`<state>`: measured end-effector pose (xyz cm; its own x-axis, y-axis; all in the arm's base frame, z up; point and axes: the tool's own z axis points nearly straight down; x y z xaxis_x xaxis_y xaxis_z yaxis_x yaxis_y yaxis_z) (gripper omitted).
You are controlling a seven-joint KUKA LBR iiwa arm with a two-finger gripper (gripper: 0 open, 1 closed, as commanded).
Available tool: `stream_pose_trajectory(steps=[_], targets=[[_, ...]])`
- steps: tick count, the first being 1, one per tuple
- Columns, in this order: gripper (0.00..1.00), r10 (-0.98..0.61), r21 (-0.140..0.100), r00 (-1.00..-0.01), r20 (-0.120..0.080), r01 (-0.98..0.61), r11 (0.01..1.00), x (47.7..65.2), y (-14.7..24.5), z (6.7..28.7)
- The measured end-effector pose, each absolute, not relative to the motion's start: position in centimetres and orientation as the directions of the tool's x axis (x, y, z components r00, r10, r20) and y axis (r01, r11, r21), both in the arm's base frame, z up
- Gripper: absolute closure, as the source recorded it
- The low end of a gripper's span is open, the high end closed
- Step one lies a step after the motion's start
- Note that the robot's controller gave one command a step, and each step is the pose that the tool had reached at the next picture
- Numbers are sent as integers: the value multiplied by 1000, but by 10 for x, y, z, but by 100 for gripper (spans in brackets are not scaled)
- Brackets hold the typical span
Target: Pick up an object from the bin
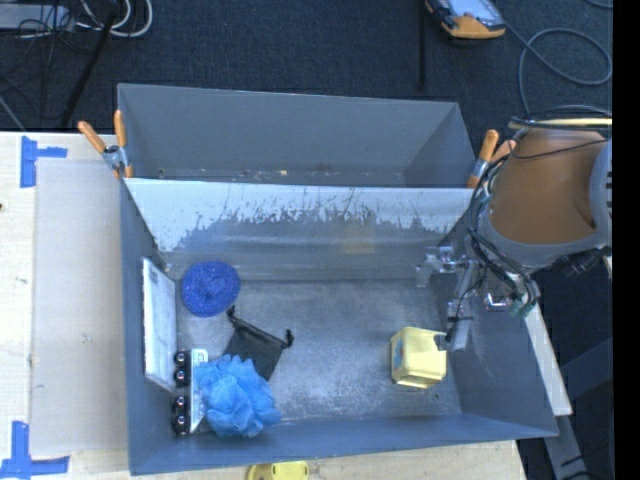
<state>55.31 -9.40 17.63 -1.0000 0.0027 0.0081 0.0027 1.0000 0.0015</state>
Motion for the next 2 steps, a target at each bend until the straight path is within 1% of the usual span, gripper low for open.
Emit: stream_pose_trajectory(steps=[1, 2], targets=[[0, 1, 1, -1000, 2, 1, 1000, 554, -94, 181], [0, -58, -1, -998, -6, -58, 998, 543, -88, 150]])
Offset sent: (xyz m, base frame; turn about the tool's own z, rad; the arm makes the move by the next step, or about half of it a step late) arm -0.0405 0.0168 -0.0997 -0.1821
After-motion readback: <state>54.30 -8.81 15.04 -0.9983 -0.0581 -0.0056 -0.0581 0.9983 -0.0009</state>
